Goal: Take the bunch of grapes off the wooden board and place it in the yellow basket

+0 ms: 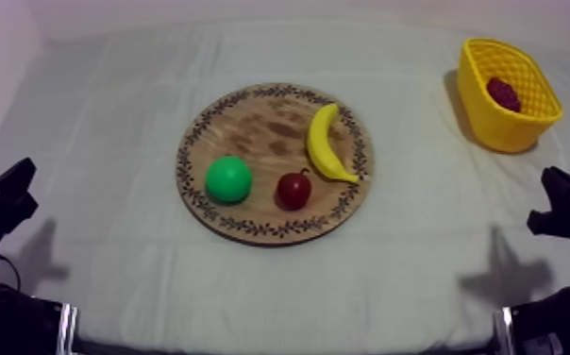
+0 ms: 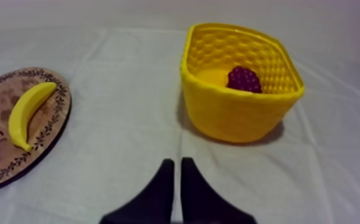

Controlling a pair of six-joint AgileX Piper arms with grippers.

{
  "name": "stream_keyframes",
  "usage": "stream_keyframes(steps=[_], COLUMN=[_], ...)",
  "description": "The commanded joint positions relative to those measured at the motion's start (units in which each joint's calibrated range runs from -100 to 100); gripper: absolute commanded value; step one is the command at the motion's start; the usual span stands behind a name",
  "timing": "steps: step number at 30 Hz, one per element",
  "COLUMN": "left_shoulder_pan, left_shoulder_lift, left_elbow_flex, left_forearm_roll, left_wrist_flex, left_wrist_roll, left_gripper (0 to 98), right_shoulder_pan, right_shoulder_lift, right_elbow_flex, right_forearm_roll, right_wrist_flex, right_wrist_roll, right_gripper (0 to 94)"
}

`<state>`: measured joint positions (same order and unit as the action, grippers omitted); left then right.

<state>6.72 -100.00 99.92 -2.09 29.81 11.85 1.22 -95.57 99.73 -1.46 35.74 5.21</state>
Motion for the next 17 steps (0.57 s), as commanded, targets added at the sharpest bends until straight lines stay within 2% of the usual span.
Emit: stream_keyframes(steps=[1, 10, 17], left_shoulder_pan=[0.0, 0.0, 0.0], left_shoulder_lift=[0.0, 0.0, 0.0], left_elbow_flex=[0.0, 0.0, 0.0], left_forearm_roll=[0.02, 0.02, 0.02], left_wrist_flex=[0.0, 0.0, 0.0], left_wrist_roll=[0.0, 0.0, 0.0], left_gripper=[0.1, 0.1, 0.1], right_shoulder_pan=[0.0, -0.1, -0.1], right_shoulder_lift=[-0.1, -0.1, -0.1], right_elbow_flex=[0.0, 0.1, 0.1], right_forearm_roll=[-0.1, 0.0, 0.0], right_wrist_flex=[0.4, 0.9, 0.9], right_wrist_roll=[0.4, 6.4, 7.4], right_gripper=[2.5, 0.7, 0.5])
